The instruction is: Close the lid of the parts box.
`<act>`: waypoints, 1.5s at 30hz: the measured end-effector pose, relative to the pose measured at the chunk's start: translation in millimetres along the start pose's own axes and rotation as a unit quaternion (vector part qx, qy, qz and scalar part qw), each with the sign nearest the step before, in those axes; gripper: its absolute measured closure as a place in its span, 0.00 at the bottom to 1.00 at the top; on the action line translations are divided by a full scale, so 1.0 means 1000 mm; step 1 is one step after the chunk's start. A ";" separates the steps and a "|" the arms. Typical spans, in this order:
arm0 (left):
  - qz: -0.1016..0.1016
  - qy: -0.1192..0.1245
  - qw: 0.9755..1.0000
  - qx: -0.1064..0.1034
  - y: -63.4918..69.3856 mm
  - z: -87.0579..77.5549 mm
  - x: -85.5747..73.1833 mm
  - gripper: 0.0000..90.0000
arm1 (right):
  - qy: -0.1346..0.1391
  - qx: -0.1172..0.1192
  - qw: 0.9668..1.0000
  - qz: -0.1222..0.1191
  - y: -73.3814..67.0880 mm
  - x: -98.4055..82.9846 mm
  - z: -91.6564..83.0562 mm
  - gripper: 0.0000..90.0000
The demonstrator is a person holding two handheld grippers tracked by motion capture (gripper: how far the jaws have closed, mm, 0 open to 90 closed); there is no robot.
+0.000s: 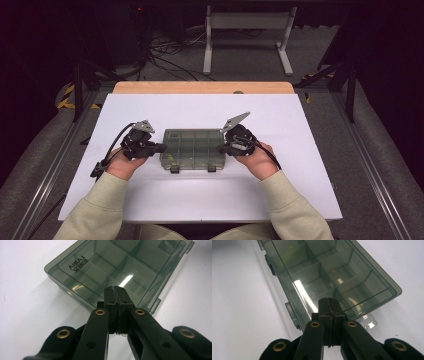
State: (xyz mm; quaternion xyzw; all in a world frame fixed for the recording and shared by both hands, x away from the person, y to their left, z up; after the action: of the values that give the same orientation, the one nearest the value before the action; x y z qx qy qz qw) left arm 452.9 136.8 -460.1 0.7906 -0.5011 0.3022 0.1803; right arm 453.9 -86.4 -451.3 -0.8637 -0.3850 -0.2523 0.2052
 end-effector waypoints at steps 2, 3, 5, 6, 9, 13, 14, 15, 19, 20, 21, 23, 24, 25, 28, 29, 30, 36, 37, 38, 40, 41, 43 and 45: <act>0.001 -0.002 1.000 -0.003 0.000 0.001 0.000 0.98 | -0.002 0.001 1.000 -0.002 0.000 -0.001 0.001 1.00; 0.001 -0.002 1.000 -0.003 0.000 0.001 0.000 0.98 | -0.002 0.001 1.000 -0.002 0.000 -0.001 0.001 1.00; 0.006 -0.005 1.000 -0.001 -0.001 0.002 -0.001 0.98 | -0.004 0.000 1.000 -0.003 0.000 -0.001 0.002 1.00; -0.002 -0.007 1.000 -0.007 0.001 0.002 -0.002 0.98 | -0.005 0.000 1.000 -0.003 0.000 -0.001 0.002 1.00; 0.004 -0.010 1.000 -0.005 0.001 0.003 -0.002 0.98 | -0.008 -0.001 1.000 -0.004 0.000 -0.002 0.003 1.00; 0.004 -0.014 1.000 -0.007 0.001 0.004 -0.003 0.98 | -0.012 -0.002 1.000 -0.006 0.000 -0.003 0.005 1.00; 0.005 -0.016 1.000 -0.005 0.001 0.004 -0.003 0.98 | -0.013 -0.002 1.000 -0.006 0.000 -0.003 0.005 1.00; 0.004 -0.017 1.000 -0.005 0.001 0.004 -0.003 0.98 | -0.015 -0.002 1.000 -0.006 0.000 -0.004 0.005 1.00; 0.007 -0.022 1.000 -0.003 0.001 0.005 -0.004 0.97 | -0.018 -0.005 1.000 -0.008 0.000 -0.004 0.007 1.00; 0.004 -0.021 1.000 -0.006 0.002 0.006 -0.004 0.97 | -0.019 -0.007 1.000 -0.010 0.000 -0.005 0.007 1.00; 0.004 -0.023 1.000 -0.004 0.002 0.006 -0.004 0.97 | -0.019 -0.007 1.000 -0.010 0.000 -0.005 0.007 1.00; 0.007 -0.026 1.000 0.001 0.002 0.007 -0.005 0.97 | -0.022 -0.008 1.000 -0.009 0.000 -0.005 0.007 1.00; 0.012 -0.031 0.999 0.001 0.001 0.007 -0.006 0.97 | -0.023 -0.009 1.000 -0.010 -0.001 -0.006 0.008 1.00; 0.013 -0.031 0.999 0.003 0.001 0.007 -0.006 0.97 | -0.024 -0.010 1.000 -0.010 -0.001 -0.006 0.008 1.00; 0.012 -0.032 0.999 0.007 0.000 0.007 -0.006 0.97 | -0.024 -0.012 1.000 -0.012 0.000 -0.006 0.009 1.00; 0.012 -0.032 0.999 0.009 0.000 0.007 -0.006 0.97 | -0.024 -0.012 1.000 -0.012 0.000 -0.006 0.009 1.00; 0.010 -0.031 0.999 0.006 0.000 0.007 -0.006 0.97 | -0.024 -0.012 1.000 -0.012 0.000 -0.006 0.009 1.00; 0.012 -0.032 0.999 0.006 0.000 0.007 -0.007 0.97 | -0.023 -0.013 1.000 -0.015 -0.001 -0.006 0.009 1.00; 0.013 -0.033 0.999 0.007 0.000 0.007 -0.007 0.97 | -0.023 -0.013 1.000 -0.015 -0.001 -0.006 0.009 1.00; 0.013 -0.033 0.999 0.007 0.000 0.007 -0.007 0.97 | -0.023 -0.013 1.000 -0.015 -0.001 -0.006 0.009 1.00; 0.013 -0.041 0.999 0.006 0.001 0.009 -0.008 0.97 | -0.021 -0.010 1.000 -0.017 -0.001 -0.006 0.010 1.00; 0.014 -0.041 0.999 0.006 0.002 0.011 -0.009 0.97 | -0.030 -0.014 0.999 -0.017 0.000 -0.008 0.011 0.99; 0.014 -0.038 0.999 0.003 0.002 0.011 -0.009 0.97 | -0.028 -0.015 0.999 -0.017 0.000 -0.010 0.013 0.99; 0.013 -0.039 0.999 0.004 0.002 0.011 -0.009 0.97 | -0.028 -0.015 0.999 -0.018 0.001 -0.010 0.013 0.99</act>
State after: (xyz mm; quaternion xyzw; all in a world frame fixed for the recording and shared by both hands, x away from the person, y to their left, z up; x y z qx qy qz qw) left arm 451.2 135.6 -474.6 0.7959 -0.5170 0.2754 0.1532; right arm 452.4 -85.4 -467.4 -0.8664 -0.4022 -0.2374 0.1765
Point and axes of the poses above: each handheld gripper's, and its own axes: z roughly forward along the jaws, x roughly out of its top, y roughly to its right, the point moved 9 cm from there along z, roughly forward along the jaws, and after that the axes turned 13 degrees about z, right-handed, at the moved point
